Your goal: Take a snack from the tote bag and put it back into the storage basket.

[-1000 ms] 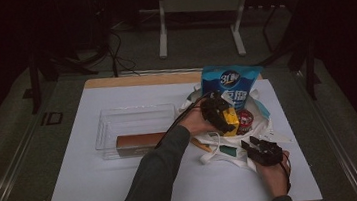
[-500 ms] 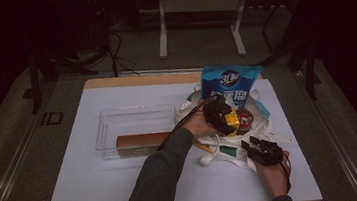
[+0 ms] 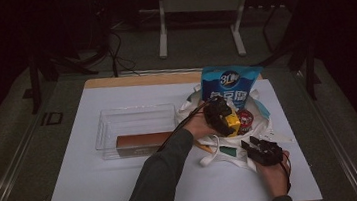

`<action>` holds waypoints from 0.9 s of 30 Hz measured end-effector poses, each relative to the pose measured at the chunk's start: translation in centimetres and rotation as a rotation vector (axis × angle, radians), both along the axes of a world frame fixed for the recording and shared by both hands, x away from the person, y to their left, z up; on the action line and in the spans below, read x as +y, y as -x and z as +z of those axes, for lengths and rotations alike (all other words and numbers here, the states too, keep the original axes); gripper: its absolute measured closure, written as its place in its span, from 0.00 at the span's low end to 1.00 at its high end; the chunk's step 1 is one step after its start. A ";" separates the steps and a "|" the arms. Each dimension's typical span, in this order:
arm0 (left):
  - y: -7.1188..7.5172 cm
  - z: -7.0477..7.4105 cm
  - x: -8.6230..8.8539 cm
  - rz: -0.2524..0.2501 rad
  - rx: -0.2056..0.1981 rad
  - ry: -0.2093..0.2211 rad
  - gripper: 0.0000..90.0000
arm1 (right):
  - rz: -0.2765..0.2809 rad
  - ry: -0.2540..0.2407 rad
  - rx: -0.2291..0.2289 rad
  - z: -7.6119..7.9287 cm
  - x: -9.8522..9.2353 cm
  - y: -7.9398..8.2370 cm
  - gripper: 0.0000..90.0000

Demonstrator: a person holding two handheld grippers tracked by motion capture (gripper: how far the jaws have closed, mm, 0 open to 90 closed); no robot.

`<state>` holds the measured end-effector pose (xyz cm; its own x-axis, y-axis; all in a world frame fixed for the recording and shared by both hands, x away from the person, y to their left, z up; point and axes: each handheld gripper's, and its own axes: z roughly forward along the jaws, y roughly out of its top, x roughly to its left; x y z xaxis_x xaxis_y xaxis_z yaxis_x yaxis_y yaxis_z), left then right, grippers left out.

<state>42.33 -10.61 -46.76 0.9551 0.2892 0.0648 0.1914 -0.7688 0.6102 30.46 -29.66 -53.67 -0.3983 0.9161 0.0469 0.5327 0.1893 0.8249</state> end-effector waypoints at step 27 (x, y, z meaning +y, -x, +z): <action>1.5 2.8 1.4 0.043 -0.072 0.017 0.32 | 0.004 0.004 -0.001 0.0 0.0 0.0 0.63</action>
<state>40.81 -9.19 -43.97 0.9347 0.3316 0.1282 0.1790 -0.7504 0.6363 30.46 -29.63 -53.67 -0.4016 0.9148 0.0424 0.5310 0.1949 0.8246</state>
